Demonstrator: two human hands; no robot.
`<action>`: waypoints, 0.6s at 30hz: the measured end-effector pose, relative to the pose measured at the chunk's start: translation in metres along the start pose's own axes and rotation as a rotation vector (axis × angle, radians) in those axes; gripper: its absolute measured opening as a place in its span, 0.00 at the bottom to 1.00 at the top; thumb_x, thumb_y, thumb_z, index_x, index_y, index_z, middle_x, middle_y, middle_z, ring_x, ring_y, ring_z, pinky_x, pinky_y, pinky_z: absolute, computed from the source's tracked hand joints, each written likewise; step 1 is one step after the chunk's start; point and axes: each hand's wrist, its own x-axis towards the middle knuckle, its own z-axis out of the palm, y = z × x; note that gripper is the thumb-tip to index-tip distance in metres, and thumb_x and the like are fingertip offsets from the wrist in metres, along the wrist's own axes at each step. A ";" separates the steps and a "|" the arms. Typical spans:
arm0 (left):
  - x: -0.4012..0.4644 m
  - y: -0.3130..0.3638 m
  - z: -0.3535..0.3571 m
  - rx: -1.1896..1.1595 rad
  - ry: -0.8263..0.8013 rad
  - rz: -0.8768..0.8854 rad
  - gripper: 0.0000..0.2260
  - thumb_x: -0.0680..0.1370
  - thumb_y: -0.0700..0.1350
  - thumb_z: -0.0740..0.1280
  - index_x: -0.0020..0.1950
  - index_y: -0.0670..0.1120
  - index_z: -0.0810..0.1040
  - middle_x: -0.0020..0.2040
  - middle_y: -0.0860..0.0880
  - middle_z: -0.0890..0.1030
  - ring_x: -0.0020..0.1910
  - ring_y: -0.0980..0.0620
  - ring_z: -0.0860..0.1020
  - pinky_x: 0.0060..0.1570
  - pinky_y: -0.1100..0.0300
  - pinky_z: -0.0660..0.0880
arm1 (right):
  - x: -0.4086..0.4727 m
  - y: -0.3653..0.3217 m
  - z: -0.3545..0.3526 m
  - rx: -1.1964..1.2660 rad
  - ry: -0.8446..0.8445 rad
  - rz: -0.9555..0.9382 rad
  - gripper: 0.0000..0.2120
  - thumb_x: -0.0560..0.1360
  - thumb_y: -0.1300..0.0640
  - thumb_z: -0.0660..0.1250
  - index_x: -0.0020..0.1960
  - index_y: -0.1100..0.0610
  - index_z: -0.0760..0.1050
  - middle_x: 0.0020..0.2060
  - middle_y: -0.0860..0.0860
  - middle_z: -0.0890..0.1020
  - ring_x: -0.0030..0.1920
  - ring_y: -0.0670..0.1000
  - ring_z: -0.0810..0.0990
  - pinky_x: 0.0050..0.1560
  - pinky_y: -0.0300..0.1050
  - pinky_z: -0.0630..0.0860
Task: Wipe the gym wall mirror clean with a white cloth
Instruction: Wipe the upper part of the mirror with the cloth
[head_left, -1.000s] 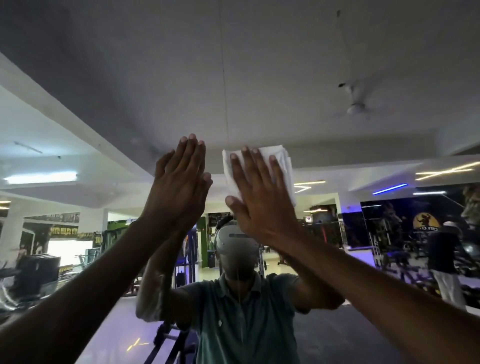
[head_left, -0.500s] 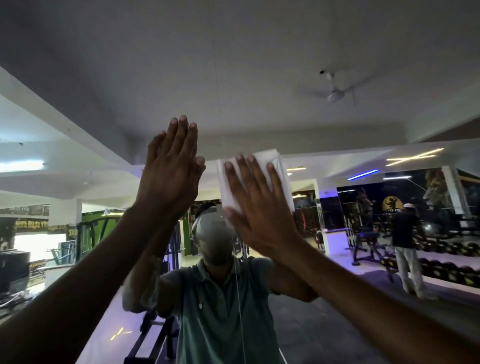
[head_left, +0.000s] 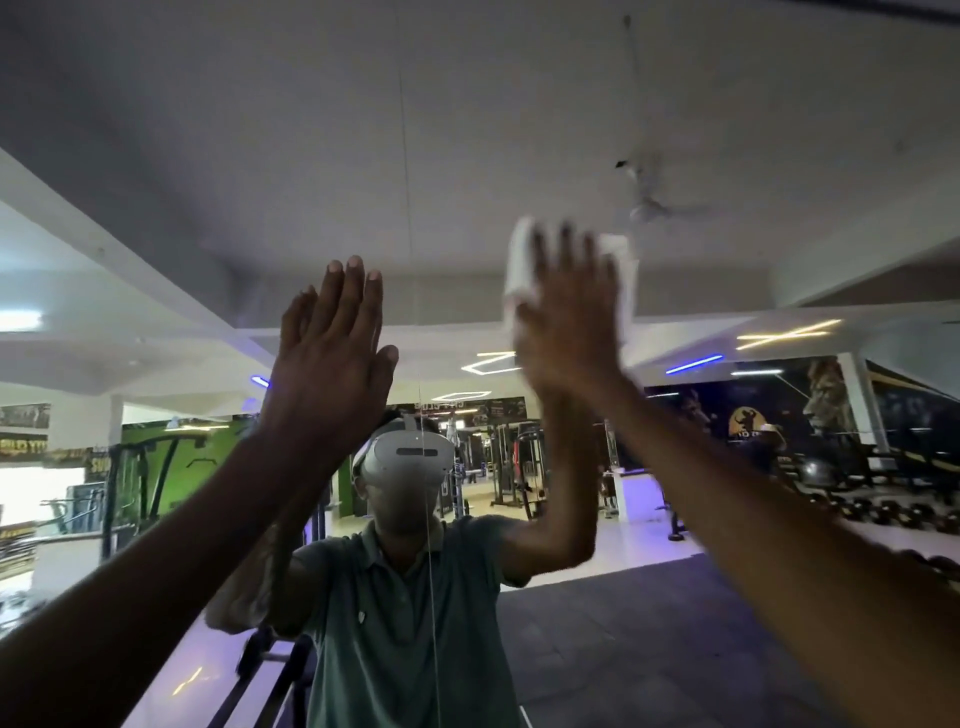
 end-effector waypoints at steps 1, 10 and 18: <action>-0.001 0.005 0.001 -0.008 0.008 -0.018 0.31 0.83 0.50 0.54 0.85 0.38 0.56 0.85 0.37 0.54 0.85 0.39 0.51 0.80 0.42 0.50 | -0.030 -0.021 0.006 0.013 -0.025 -0.158 0.37 0.82 0.37 0.45 0.87 0.52 0.47 0.86 0.58 0.49 0.85 0.63 0.47 0.83 0.66 0.47; -0.033 0.000 -0.004 0.010 -0.041 0.060 0.31 0.84 0.53 0.49 0.84 0.40 0.58 0.85 0.39 0.57 0.85 0.41 0.54 0.81 0.42 0.54 | -0.022 0.092 0.000 -0.006 0.005 -0.139 0.33 0.83 0.43 0.49 0.86 0.51 0.53 0.84 0.59 0.58 0.84 0.62 0.55 0.80 0.67 0.56; -0.063 0.037 0.005 0.020 -0.027 0.031 0.31 0.85 0.52 0.52 0.84 0.36 0.58 0.84 0.36 0.57 0.84 0.37 0.54 0.81 0.41 0.53 | -0.163 -0.028 0.011 0.126 -0.130 -0.331 0.35 0.85 0.39 0.50 0.87 0.50 0.47 0.86 0.55 0.46 0.86 0.59 0.42 0.83 0.65 0.44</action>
